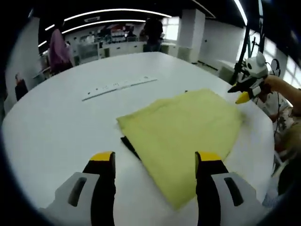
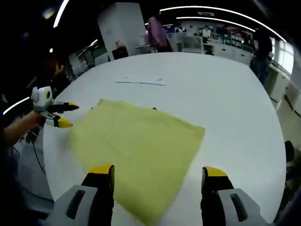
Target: Fold the garment on the visible template until the final outline fits inside the template.
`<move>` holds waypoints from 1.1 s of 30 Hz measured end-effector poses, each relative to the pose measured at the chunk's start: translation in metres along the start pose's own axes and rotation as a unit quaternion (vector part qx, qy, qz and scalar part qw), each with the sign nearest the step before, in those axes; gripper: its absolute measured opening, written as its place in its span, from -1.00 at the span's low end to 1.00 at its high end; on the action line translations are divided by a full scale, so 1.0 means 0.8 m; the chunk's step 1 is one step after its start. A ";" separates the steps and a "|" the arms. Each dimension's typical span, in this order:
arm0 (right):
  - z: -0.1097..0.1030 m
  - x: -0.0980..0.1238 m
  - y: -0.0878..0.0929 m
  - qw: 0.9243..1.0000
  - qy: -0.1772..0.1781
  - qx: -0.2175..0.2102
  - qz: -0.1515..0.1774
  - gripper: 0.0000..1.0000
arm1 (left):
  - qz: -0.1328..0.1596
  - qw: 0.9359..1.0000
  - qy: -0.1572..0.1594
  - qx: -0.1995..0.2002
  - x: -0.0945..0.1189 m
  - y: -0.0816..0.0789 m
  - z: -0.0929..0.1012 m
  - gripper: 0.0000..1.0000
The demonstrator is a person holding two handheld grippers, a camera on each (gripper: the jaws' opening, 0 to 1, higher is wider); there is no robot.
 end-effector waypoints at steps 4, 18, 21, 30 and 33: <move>-0.004 0.008 0.016 1.000 -0.005 -0.006 -0.001 0.43 | -0.001 1.000 0.007 0.011 0.006 0.011 0.012 0.23; -0.013 0.018 0.073 0.999 -0.011 -0.030 -0.012 0.11 | -0.015 0.998 0.002 0.060 0.019 0.052 0.031 -0.22; -0.013 0.018 0.082 0.999 -0.012 -0.036 -0.011 -0.03 | -0.020 0.998 0.003 0.066 0.020 0.060 0.033 -0.29; -0.009 0.019 0.094 0.999 -0.015 -0.045 -0.002 -0.51 | -0.031 0.993 0.019 0.116 0.022 0.073 0.040 -0.71; -0.008 0.019 0.095 0.998 -0.015 -0.054 0.005 -0.64 | -0.038 0.993 0.016 0.109 0.025 0.076 0.041 -0.79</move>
Point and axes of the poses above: the point that each gripper's makers call its tool centre point, and the gripper's own axes: x roughly backward along the fingers, z roughly to its right, y roughly out of its underside, the point moved 3 cm from there along x, roughly backward along the fingers, and after that the axes turned 6 degrees about -x, right-handed, at the moved point
